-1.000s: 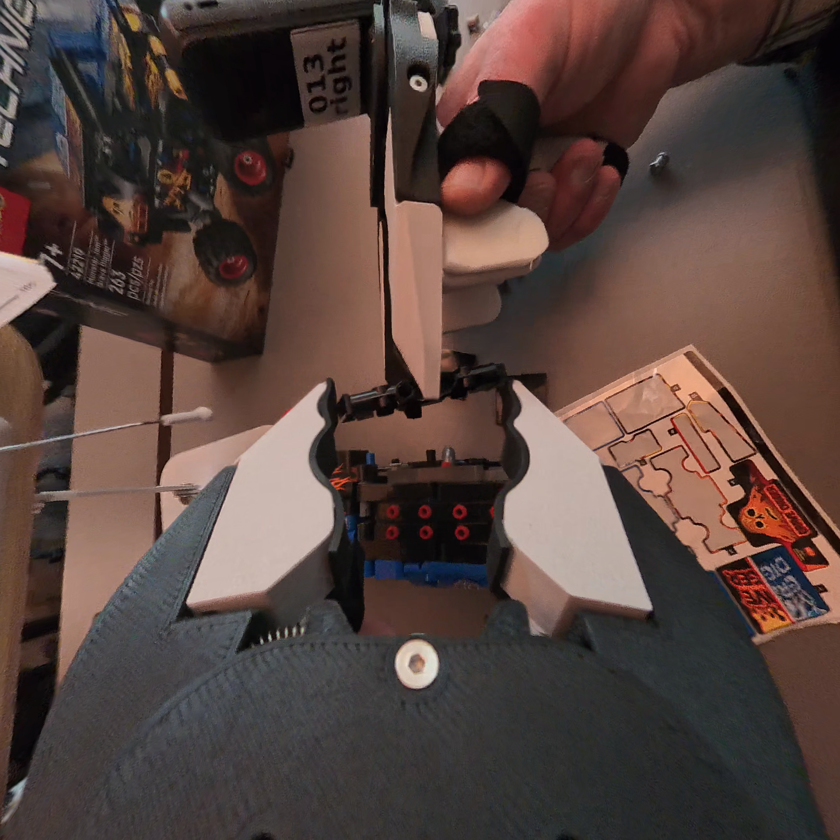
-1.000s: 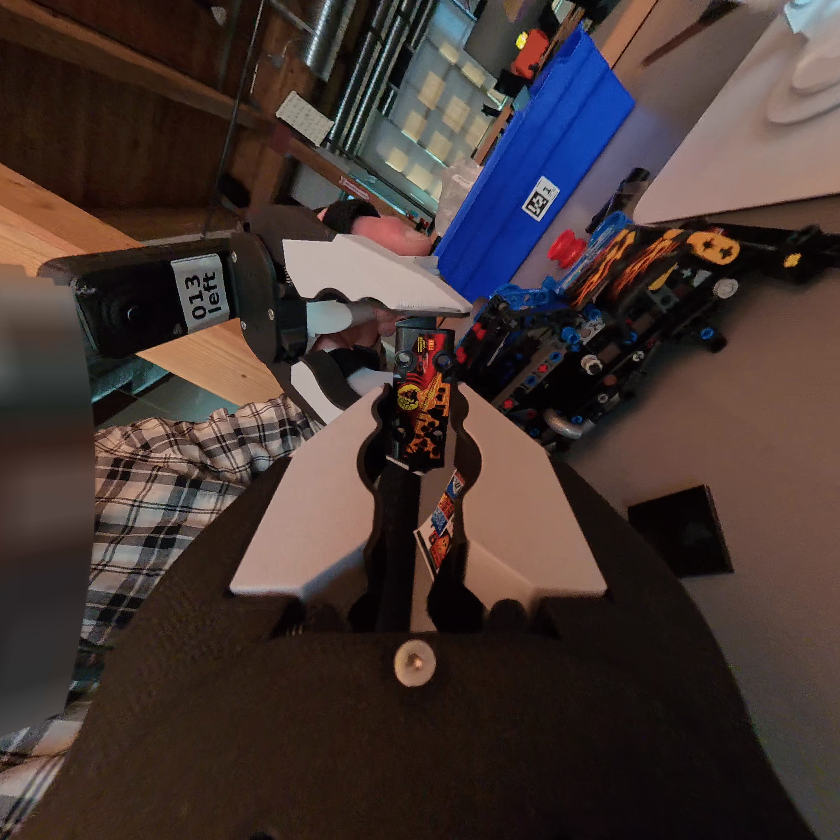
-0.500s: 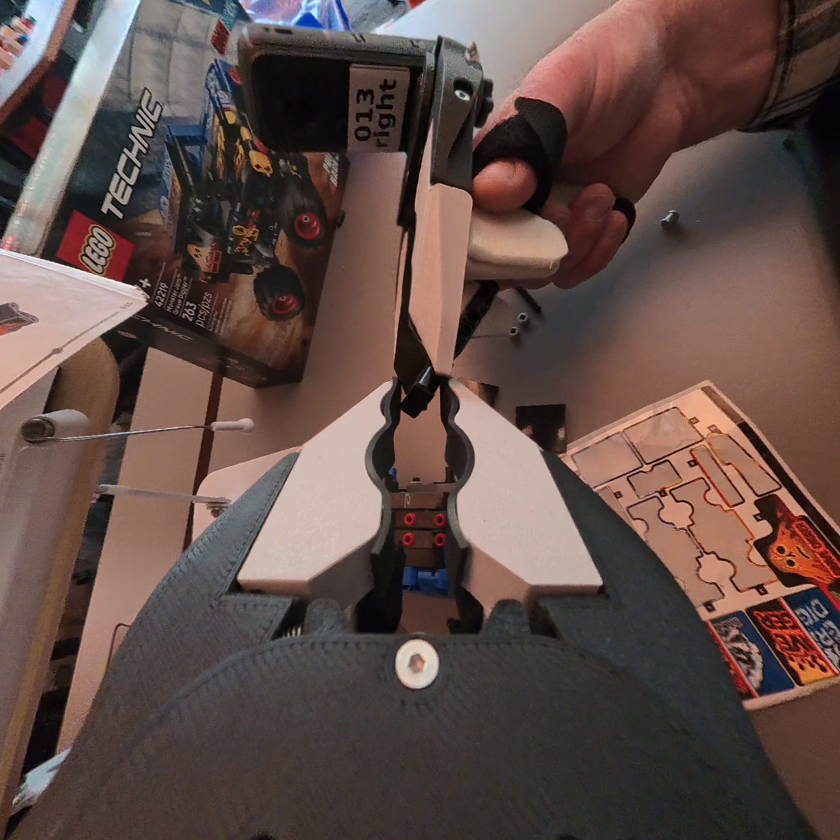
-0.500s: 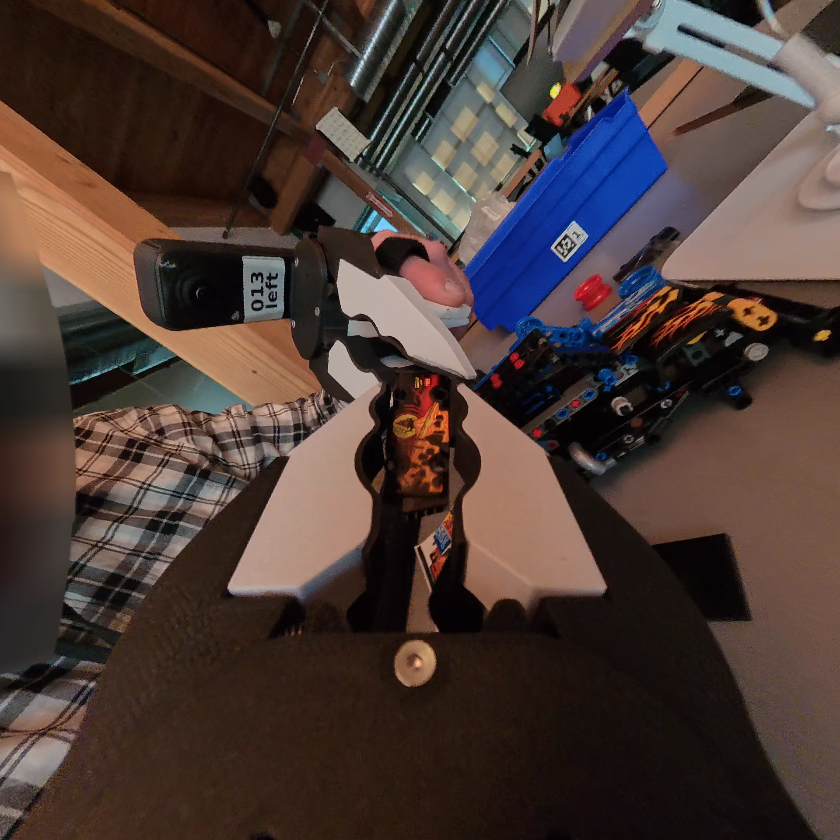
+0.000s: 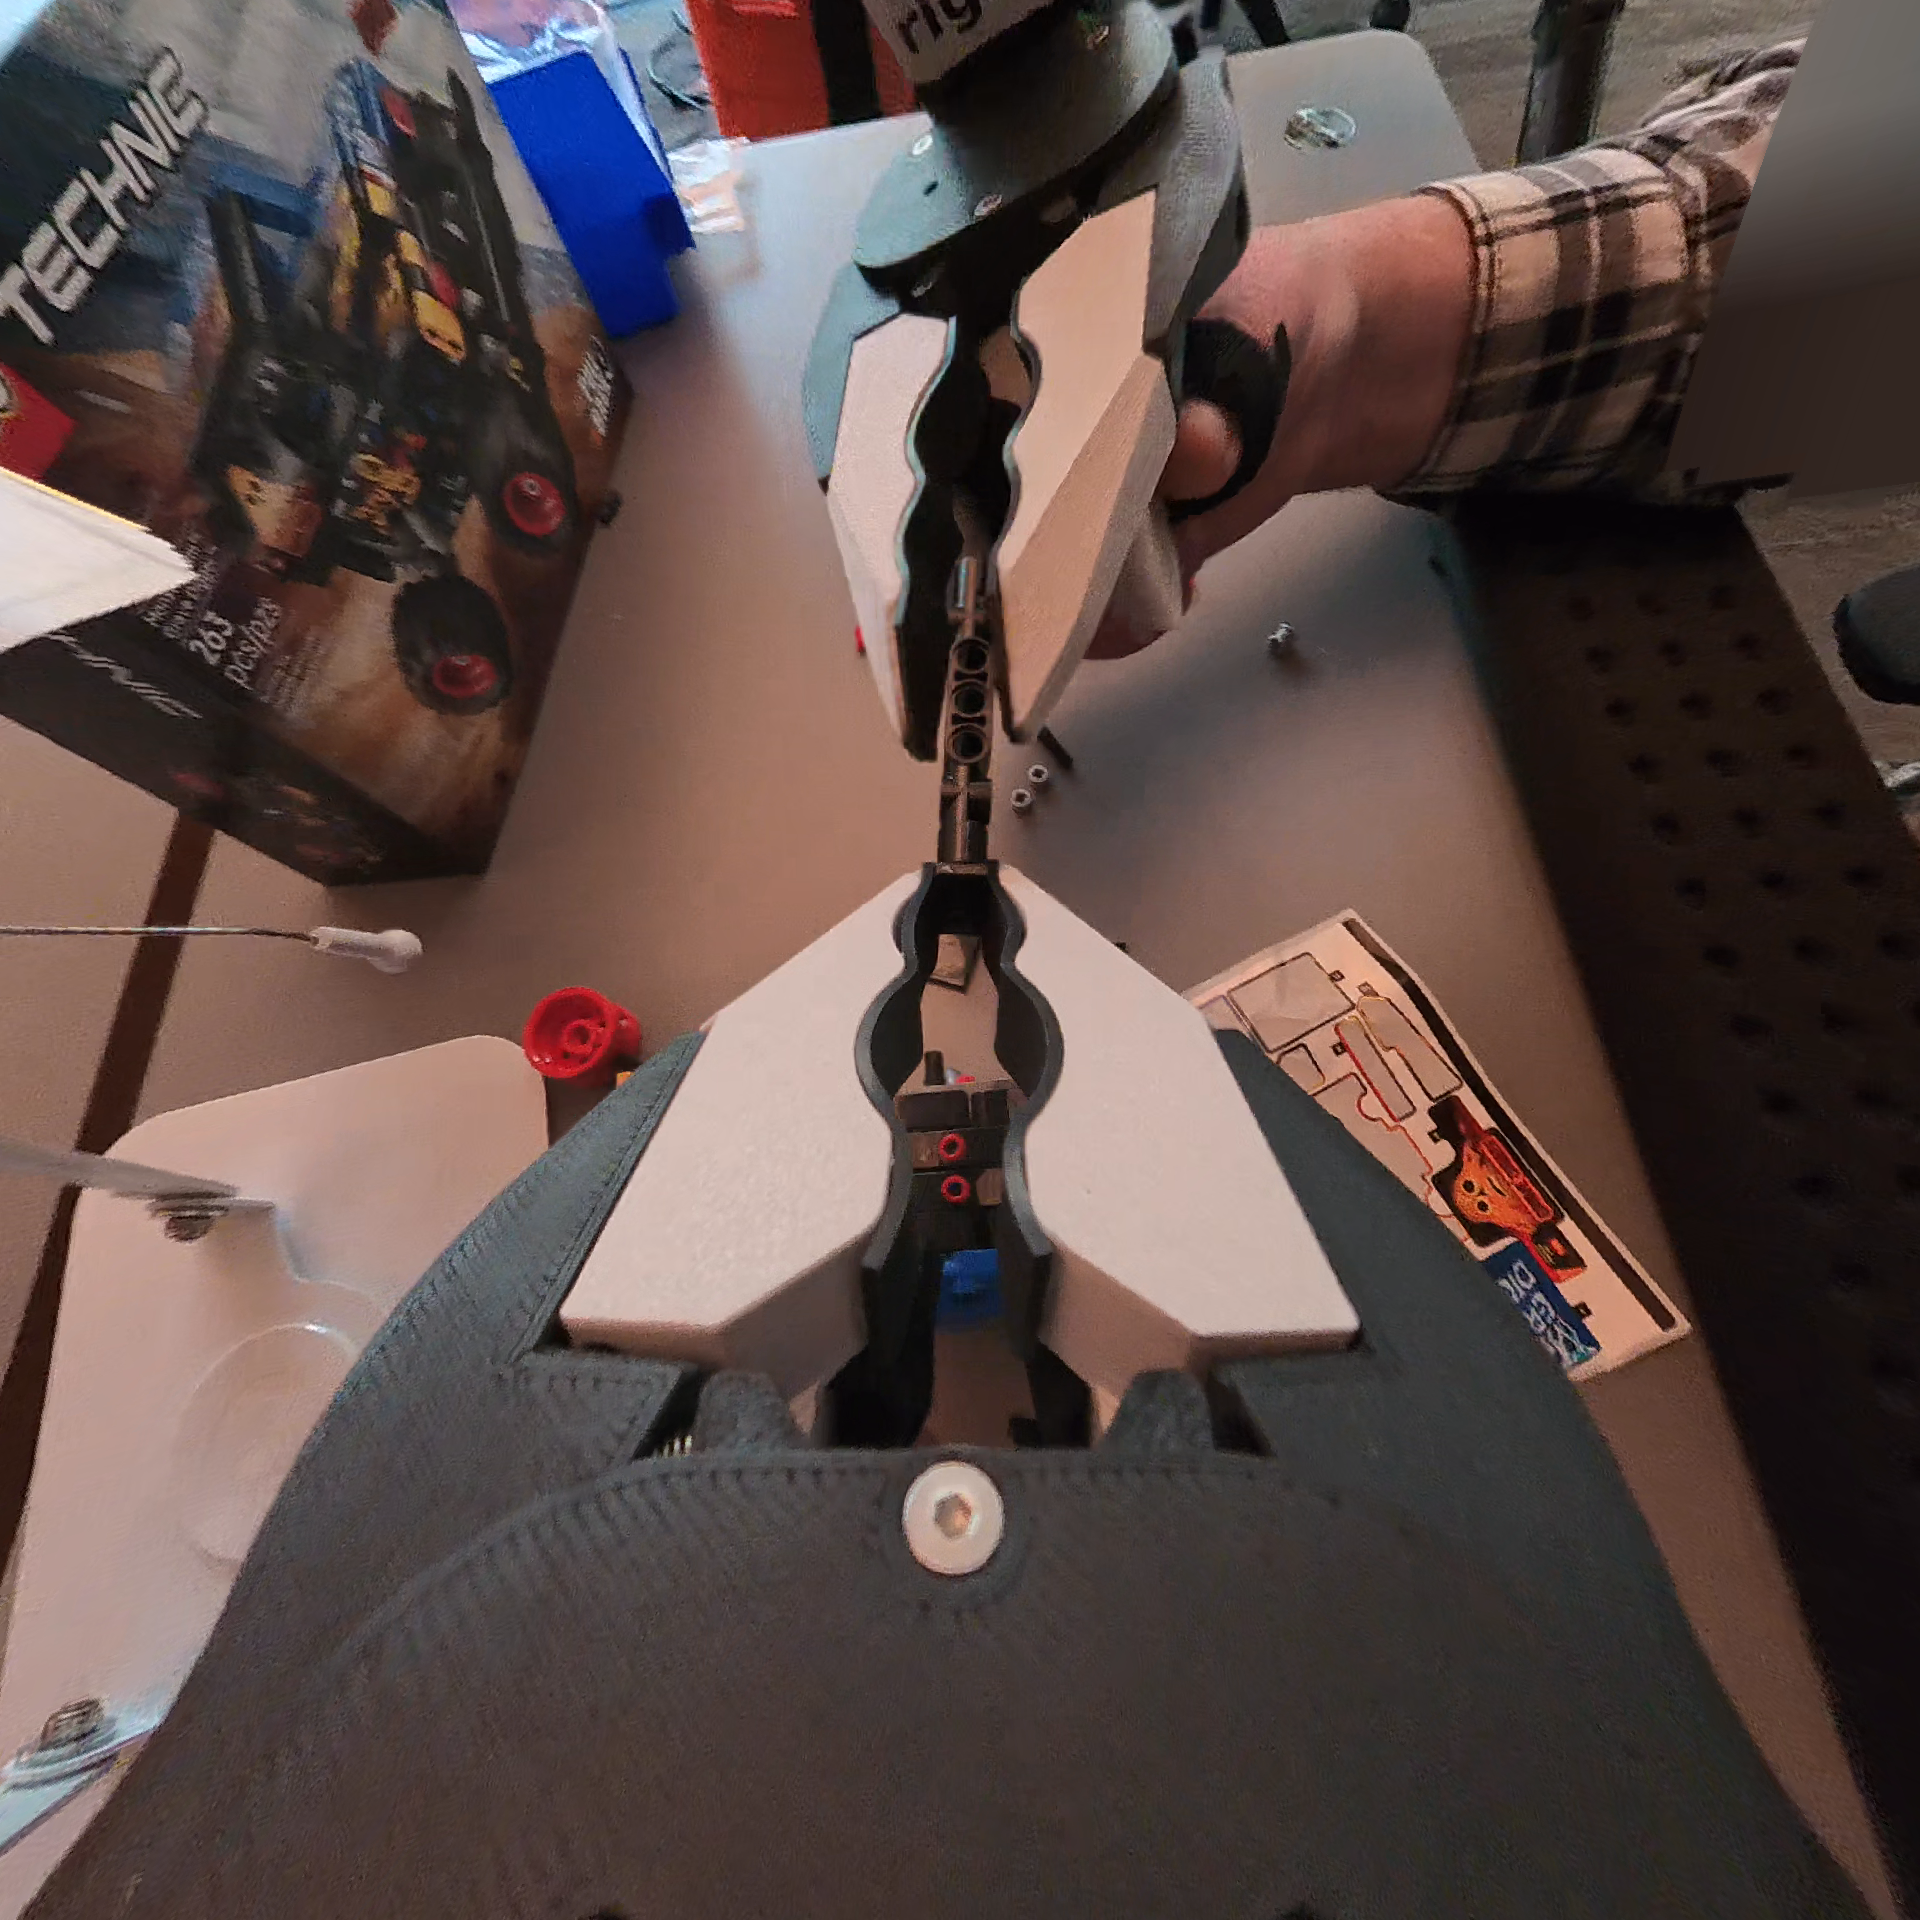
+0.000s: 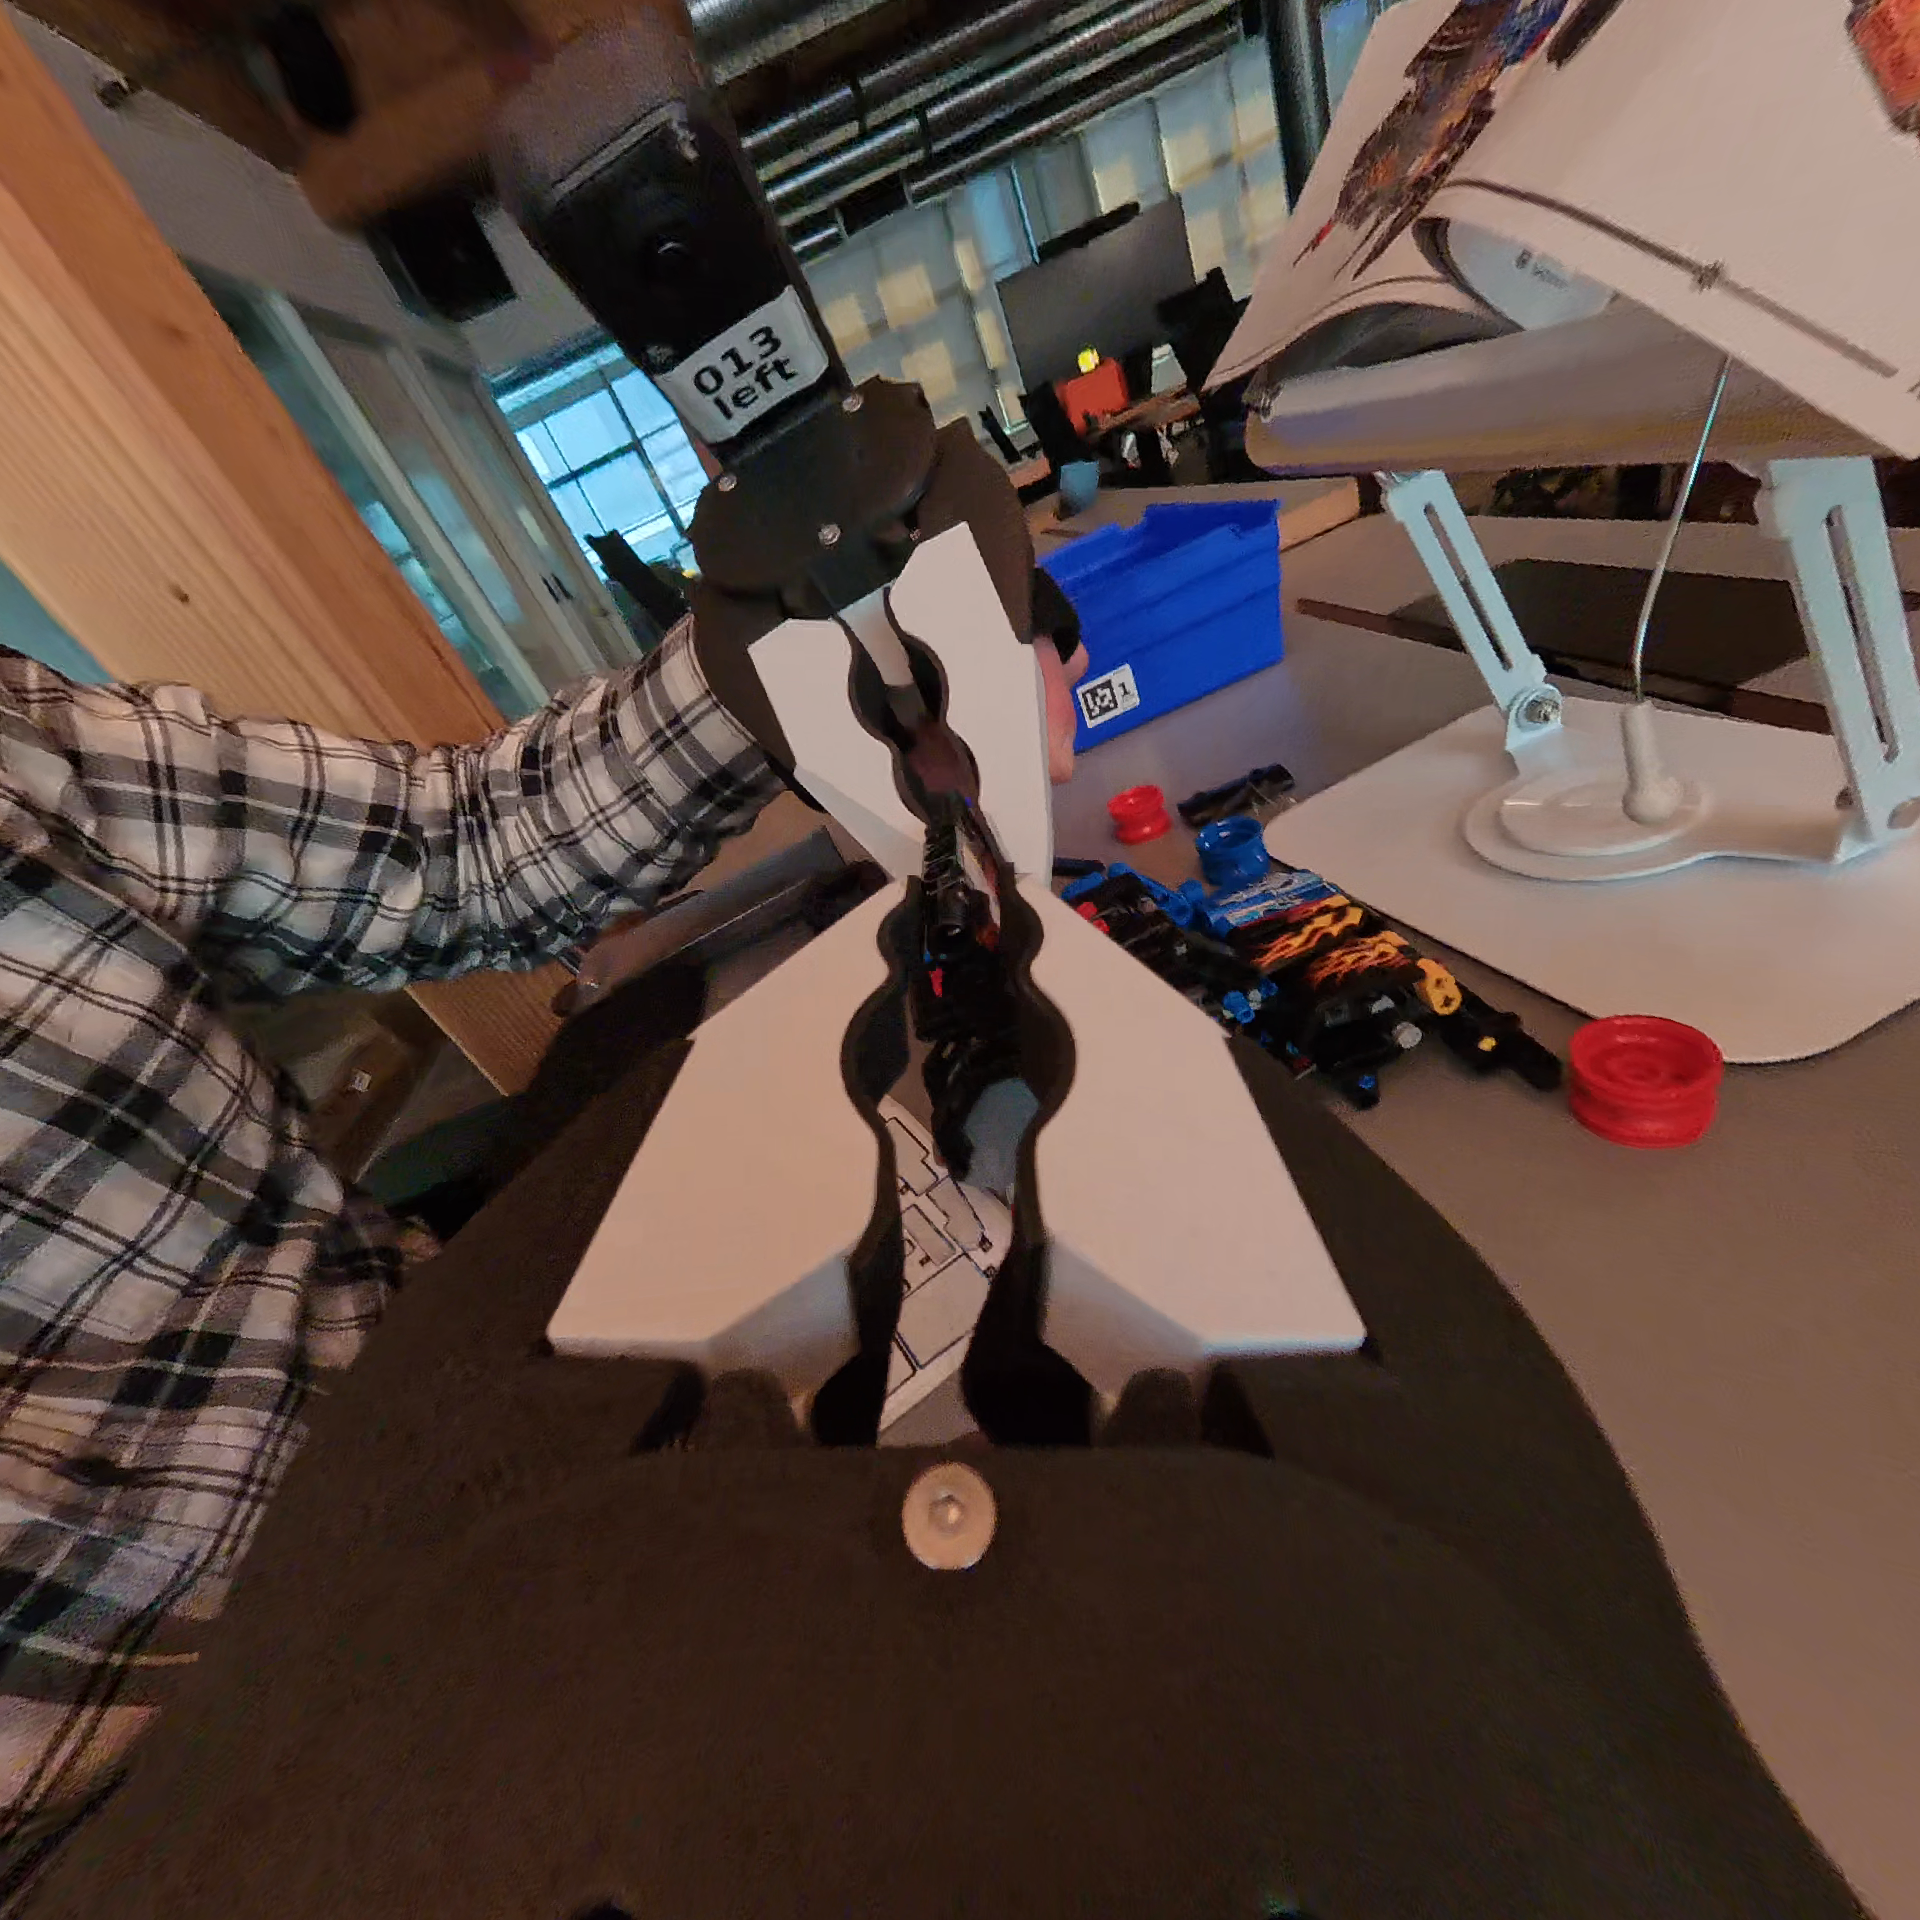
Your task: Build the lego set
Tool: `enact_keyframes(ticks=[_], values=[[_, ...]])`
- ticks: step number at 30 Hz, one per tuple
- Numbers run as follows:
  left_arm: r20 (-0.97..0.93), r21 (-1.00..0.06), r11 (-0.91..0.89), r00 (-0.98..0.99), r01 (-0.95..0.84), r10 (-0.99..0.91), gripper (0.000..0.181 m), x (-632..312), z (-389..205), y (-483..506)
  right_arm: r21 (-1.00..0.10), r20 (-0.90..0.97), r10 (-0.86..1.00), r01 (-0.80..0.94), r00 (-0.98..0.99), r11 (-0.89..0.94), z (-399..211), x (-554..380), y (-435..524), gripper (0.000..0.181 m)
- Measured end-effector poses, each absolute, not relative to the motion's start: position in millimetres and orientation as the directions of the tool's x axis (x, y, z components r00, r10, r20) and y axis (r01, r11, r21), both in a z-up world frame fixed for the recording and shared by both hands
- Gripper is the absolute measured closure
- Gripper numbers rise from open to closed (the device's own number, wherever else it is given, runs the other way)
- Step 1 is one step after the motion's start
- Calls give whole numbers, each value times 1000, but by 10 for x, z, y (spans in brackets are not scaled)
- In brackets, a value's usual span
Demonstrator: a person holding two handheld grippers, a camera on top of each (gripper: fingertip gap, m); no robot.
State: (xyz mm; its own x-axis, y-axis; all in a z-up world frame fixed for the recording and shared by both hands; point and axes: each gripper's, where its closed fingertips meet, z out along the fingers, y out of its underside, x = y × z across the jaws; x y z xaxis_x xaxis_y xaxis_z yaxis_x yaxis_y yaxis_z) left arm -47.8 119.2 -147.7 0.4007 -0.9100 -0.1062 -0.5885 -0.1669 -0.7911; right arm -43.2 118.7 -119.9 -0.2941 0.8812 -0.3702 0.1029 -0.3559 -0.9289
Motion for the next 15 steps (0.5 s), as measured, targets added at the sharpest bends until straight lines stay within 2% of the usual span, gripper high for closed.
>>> enact_keyframes(ticks=[3, 6, 12, 15], values=[[-2, -795, -244, 406, -555, -914, 174, -465, -1512, 1210, -931, -364, 897, 114, -252, -345, -1249, -421, 1239, 173], [-52, -777, -267, 481, -570, -875, 163, -562, -1553, 1377, -920, -387, 908, 129, -158, -370, -1362, -426, 1369, 176], [-209, -611, -351, 573, -709, -793, 155, -1008, -1744, 1511, -903, -352, 932, 232, 87, -362, -1727, -491, 1571, 176], [-161, -591, -389, 575, -707, -802, 152, -1010, -1813, 1452, -879, -341, 922, 286, 184, -382, -1921, -556, 1594, 176]])
